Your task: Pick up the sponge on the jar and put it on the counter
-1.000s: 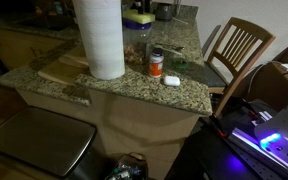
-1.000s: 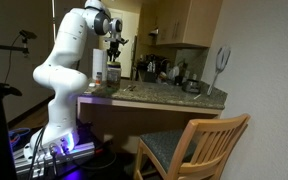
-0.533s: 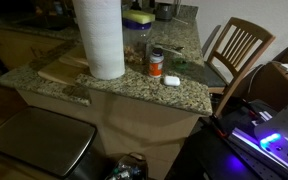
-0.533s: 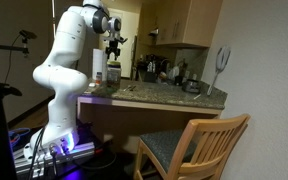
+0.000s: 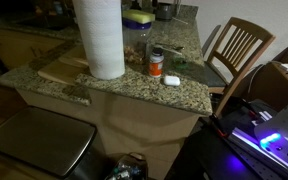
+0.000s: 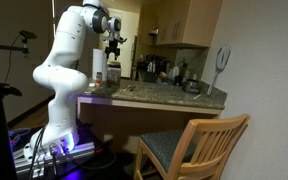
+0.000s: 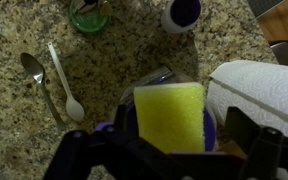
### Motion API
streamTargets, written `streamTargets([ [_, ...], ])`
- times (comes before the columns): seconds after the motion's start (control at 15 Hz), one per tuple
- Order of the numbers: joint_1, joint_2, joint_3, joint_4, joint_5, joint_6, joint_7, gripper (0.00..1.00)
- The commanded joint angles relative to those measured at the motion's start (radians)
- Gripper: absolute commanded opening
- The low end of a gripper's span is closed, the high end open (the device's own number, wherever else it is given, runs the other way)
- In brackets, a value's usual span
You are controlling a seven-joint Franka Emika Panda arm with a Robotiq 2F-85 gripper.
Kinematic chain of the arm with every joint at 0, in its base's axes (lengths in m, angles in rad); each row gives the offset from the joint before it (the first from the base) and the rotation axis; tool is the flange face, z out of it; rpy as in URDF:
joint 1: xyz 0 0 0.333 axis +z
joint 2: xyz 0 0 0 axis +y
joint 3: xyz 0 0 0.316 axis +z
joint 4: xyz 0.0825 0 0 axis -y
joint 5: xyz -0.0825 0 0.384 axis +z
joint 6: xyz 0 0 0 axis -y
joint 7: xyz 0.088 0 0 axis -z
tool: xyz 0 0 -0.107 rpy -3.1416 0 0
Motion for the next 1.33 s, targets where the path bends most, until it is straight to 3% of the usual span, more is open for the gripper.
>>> streamTargets([
  [0.0, 0.004, 0.007, -0.007, 0.019, 0.034, -0.078, 0.055, 1.00],
  [0.33, 0.006, 0.004, -0.006, 0.009, 0.022, -0.055, 0.048, 1.00],
  [0.4, 0.000, -0.005, -0.001, -0.008, 0.016, 0.000, 0.047, 1.00],
  [0.47, -0.013, 0.088, -0.026, 0.119, -0.004, 0.015, 0.007, 1.00],
  [0.67, -0.022, 0.174, -0.071, 0.170, -0.038, 0.138, 0.028, 1.00],
  [0.87, -0.030, 0.262, -0.094, 0.236, -0.004, 0.145, 0.008, 1.00],
  [1.0, -0.032, 0.226, -0.091, 0.187, -0.011, 0.165, 0.023, 1.00],
  [1.27, -0.028, 0.256, -0.089, 0.224, 0.000, 0.167, 0.009, 1.00],
])
